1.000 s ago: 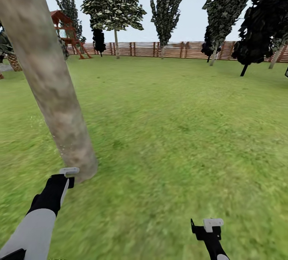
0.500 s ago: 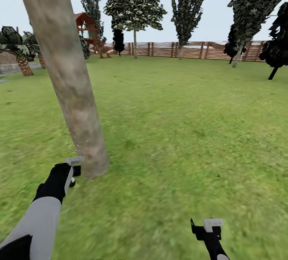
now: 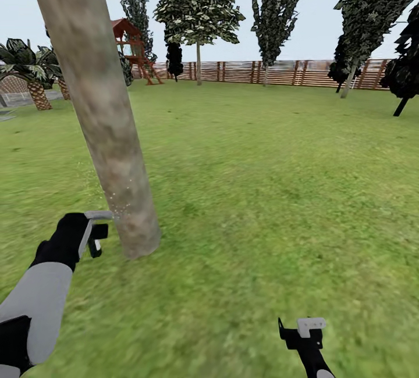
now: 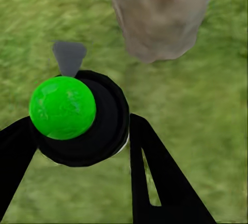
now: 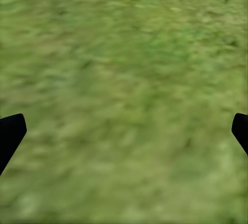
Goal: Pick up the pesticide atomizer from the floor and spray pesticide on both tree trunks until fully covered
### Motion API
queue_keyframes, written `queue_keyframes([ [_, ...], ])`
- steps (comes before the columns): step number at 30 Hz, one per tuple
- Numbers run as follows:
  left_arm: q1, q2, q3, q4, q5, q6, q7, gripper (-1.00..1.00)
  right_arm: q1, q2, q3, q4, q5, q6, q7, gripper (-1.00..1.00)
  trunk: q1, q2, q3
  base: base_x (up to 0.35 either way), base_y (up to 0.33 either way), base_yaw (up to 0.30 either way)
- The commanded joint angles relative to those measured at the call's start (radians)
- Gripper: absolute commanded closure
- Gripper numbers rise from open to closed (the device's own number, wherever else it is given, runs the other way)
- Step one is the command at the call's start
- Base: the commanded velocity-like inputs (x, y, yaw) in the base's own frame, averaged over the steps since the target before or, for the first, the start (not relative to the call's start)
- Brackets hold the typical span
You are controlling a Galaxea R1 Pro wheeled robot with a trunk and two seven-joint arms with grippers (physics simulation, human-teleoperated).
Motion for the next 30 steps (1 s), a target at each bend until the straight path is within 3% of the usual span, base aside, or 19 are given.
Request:
queue_keyframes([
  [1, -0.003, -0.005, 0.002, -0.003, -0.013, 0.004, -0.017, 1.0, -0.001, 0.0, 0.008, 0.001, 0.001, -0.001, -0.009, -1.0, 0.0, 0.0, -0.001, 0.0, 0.0, 0.0],
  [2, -0.012, -0.059, 0.001, -0.008, -0.015, 0.004, -0.031, 1.0, -0.001, 0.0, 0.008, 0.001, 0.001, -0.001, -0.009, -1.0, 0.0, 0.0, -0.001, 0.0, 0.0, 0.0],
  [3, -0.014, -0.084, 0.0, -0.01, -0.016, 0.005, -0.032, 1.0, -0.001, -0.001, 0.008, 0.001, 0.001, -0.002, -0.009, -1.0, 0.0, 0.0, -0.001, 0.0, 0.0, 0.0],
  [6, -0.033, -0.116, -0.009, -0.012, -0.017, 0.007, -0.032, 1.0, -0.001, -0.001, 0.008, 0.001, 0.001, -0.002, -0.009, -1.0, 0.0, 0.0, -0.001, 0.0, 0.0, 0.0],
  [8, -0.049, -0.09, -0.012, -0.013, -0.022, 0.02, -0.03, 1.0, -0.001, -0.001, 0.008, 0.001, 0.001, -0.001, -0.009, -1.0, 0.0, 0.0, -0.001, 0.0, 0.0, 0.0],
  [12, -0.05, 0.04, -0.012, -0.011, -0.015, 0.05, -0.036, 1.0, -0.001, -0.001, 0.008, 0.001, 0.002, -0.001, -0.009, -1.0, 0.0, 0.0, -0.001, 0.0, 0.0, 0.0],
  [15, -0.048, 0.039, -0.015, -0.011, -0.016, 0.053, -0.037, 1.0, -0.001, -0.001, 0.008, 0.001, 0.001, -0.001, -0.009, -1.0, 0.0, 0.0, -0.001, 0.0, 0.0, 0.0],
  [16, -0.052, 0.025, -0.022, -0.011, -0.015, 0.053, -0.037, 1.0, -0.001, -0.001, 0.008, 0.001, 0.002, -0.001, -0.009, -1.0, 0.0, 0.0, -0.001, 0.0, 0.0, 0.0],
  [17, -0.06, -0.011, -0.038, -0.012, -0.016, 0.055, -0.036, 1.0, -0.001, -0.001, 0.008, 0.001, 0.002, -0.001, -0.009, -1.0, 0.0, 0.0, -0.001, 0.0, 0.0, 0.0],
  [18, -0.063, -0.03, -0.044, -0.013, -0.016, 0.058, -0.036, 1.0, -0.001, -0.001, 0.008, 0.001, 0.002, -0.001, -0.009, -1.0, 0.0, 0.0, -0.001, 0.0, 0.0, 0.0],
  [21, -0.096, -0.046, -0.048, -0.013, -0.016, 0.093, -0.035, 1.0, -0.001, -0.001, 0.008, 0.001, 0.002, -0.001, -0.009, -1.0, 0.0, 0.0, -0.001, 0.0, 0.0, 0.0],
  [23, -0.109, -0.038, -0.048, -0.014, -0.019, 0.118, -0.035, 1.0, -0.001, -0.001, 0.008, 0.001, 0.001, -0.001, -0.009, -1.0, 0.0, 0.0, -0.001, 0.0, 0.0, 0.0],
  [25, -0.111, -0.007, -0.048, -0.018, -0.02, 0.124, -0.035, 1.0, -0.001, -0.001, 0.008, 0.001, 0.002, -0.001, -0.009, -1.0, 0.0, 0.0, -0.001, 0.0, 0.0, 0.0],
  [27, -0.106, 0.055, -0.044, -0.019, -0.013, 0.126, -0.038, 1.0, -0.001, -0.001, 0.008, 0.001, 0.002, -0.001, -0.009, -1.0, 0.0, 0.0, -0.001, 0.0, 0.0, 0.0],
  [30, -0.099, 0.068, -0.051, -0.023, -0.016, 0.125, -0.038, 1.0, -0.001, -0.001, 0.008, 0.001, 0.002, -0.001, -0.009, -1.0, 0.0, 0.0, -0.001, 0.0, 0.0, 0.0],
])
